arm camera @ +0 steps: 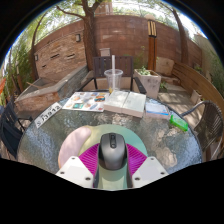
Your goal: Arrange mouse
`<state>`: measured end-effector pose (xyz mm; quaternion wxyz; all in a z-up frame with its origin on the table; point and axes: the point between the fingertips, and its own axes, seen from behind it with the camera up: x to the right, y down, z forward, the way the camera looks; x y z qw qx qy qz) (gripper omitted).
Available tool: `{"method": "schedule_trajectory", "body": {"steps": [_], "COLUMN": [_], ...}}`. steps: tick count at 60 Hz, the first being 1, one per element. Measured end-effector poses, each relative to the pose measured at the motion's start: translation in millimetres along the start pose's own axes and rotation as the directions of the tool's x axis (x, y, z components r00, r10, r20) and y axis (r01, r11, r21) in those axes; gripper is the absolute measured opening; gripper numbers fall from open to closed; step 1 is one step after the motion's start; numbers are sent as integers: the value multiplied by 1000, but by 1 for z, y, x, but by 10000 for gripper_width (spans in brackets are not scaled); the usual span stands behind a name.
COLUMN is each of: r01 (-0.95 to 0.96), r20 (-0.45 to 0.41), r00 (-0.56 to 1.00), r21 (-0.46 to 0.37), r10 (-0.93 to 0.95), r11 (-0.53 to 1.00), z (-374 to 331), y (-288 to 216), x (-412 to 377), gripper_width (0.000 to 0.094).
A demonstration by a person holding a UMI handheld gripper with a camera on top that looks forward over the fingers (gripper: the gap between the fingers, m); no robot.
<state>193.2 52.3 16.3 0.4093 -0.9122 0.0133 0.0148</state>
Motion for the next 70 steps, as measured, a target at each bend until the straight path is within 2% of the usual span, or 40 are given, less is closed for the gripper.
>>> {"method": "schedule_trajectory", "body": {"steps": [4,9,15,18,28,45,58,70], "r01": [5,48,66,66,80,72,58,85], "r20": [16,-8,-4,-18,-80,-160,-182,-197], "r00": [1000,999,998,998,994,985,983,978], "r21": [-56,-31,-16,-7,28,81,93,104], "r10": [-4,-48,-66,-67,-77,-58,-41,-63], "r11": [998,998,998,998,996,994,994,991], "z": [16,3,-17,-36,-128,-284,-333,-346], "y": [21,16,6,2,-16,7,33,39], "x": [-7,-6,-13,-15,-28,-78,-103,-113], "gripper_width": [462,562,877,831,861,850,858,862]}}
